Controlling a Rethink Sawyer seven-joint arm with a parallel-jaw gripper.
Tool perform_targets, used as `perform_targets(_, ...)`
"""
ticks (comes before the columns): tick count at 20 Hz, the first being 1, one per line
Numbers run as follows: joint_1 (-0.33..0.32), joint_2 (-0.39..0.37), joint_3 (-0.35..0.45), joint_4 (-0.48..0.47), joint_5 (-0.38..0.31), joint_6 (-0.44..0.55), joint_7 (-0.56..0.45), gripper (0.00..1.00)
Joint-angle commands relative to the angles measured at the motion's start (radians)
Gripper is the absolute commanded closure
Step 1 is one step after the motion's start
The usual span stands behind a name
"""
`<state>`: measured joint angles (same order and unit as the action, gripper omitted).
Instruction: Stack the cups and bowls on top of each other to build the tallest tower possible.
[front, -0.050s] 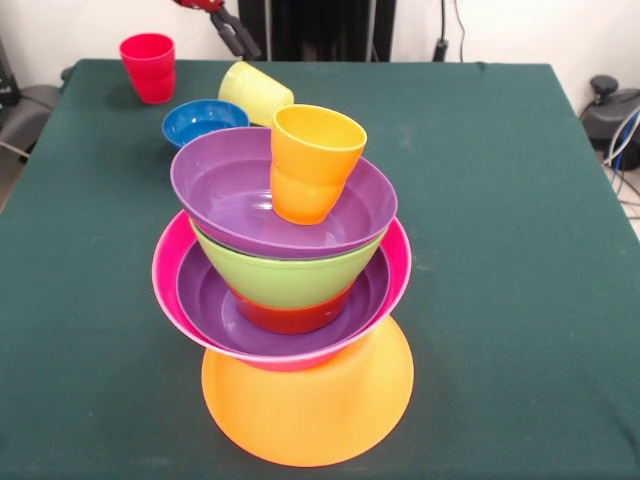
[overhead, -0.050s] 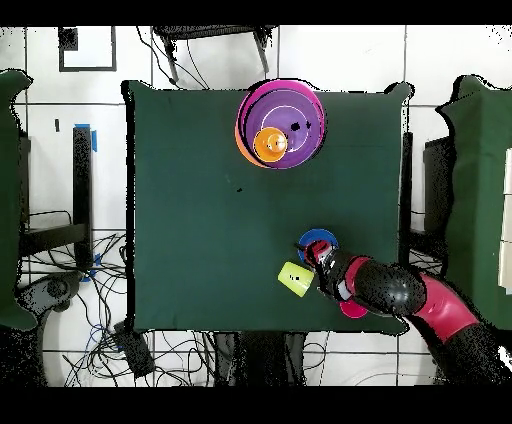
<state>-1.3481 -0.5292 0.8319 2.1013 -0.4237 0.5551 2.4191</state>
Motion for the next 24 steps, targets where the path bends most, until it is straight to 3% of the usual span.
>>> perform_targets(1,-0.003,0.103,-0.042,0.003,-0.14,-0.028,-0.203,0.0)
perform_targets(8,-0.05,0.128,-0.047,0.001,-0.204,-0.009,-0.206,0.0)
perform_targets(16,-0.061,0.091,-0.02,0.061,-0.224,-0.016,-0.148,0.0)
perform_targets(24,-0.058,0.167,-0.071,0.045,-0.279,-0.036,-0.145,0.0)
